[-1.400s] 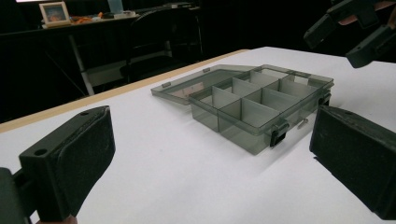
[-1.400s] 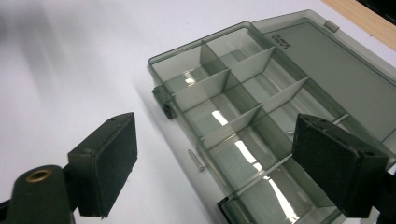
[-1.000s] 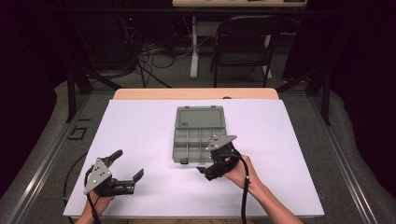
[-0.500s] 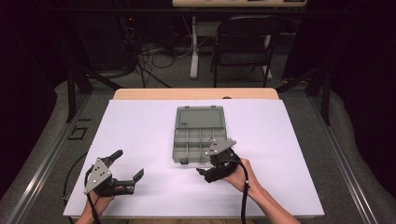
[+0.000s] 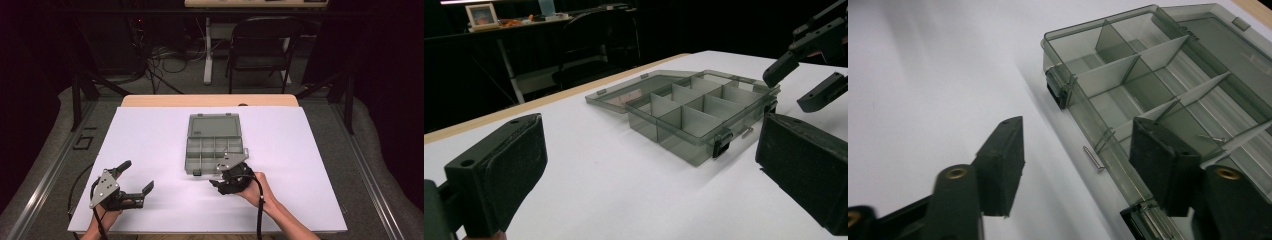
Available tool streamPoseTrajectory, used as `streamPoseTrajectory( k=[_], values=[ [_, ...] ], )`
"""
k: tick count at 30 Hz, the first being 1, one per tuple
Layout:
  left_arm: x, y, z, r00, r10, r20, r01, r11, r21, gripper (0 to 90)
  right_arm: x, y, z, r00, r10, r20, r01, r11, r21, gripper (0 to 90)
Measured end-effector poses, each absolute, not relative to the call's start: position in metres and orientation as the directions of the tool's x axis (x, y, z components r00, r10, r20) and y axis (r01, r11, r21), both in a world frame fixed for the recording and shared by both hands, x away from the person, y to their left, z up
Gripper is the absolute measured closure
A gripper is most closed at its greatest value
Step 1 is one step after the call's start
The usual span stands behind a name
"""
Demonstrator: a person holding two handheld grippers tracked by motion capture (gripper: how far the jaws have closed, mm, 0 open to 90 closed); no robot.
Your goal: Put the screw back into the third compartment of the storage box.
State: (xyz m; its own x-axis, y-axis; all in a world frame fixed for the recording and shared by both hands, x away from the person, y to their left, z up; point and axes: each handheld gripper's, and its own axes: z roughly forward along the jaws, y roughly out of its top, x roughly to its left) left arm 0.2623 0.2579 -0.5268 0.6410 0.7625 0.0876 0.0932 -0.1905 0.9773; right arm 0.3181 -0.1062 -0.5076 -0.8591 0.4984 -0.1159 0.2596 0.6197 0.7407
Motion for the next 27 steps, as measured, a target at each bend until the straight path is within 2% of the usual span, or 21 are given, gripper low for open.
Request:
streamPoseTrajectory(
  k=[3,8,19,27],
  values=[
    [0.262,0.258,-0.527,0.641,0.763,0.088,0.094,-0.191,0.977,0.1,0.318,-0.104,-0.511,-0.865,0.488,-0.120,0.257,0.634,0.729,48.9],
    [0.262,0.258,-0.527,0.643,0.761,0.089,0.092,-0.191,0.977,0.1,0.320,-0.101,-0.519,-0.880,0.460,-0.121,0.254,0.670,0.698,56.1],
    [0.263,0.256,-0.527,0.647,0.758,0.085,0.100,-0.194,0.976,0.1,0.333,-0.102,-0.536,-0.875,0.468,-0.122,0.284,0.701,0.655,62.2],
    [0.263,0.256,-0.527,0.650,0.755,0.089,0.100,-0.200,0.975,0.1,0.337,-0.102,-0.539,-0.879,0.460,-0.126,0.271,0.700,0.661,64.8]
  ],
)
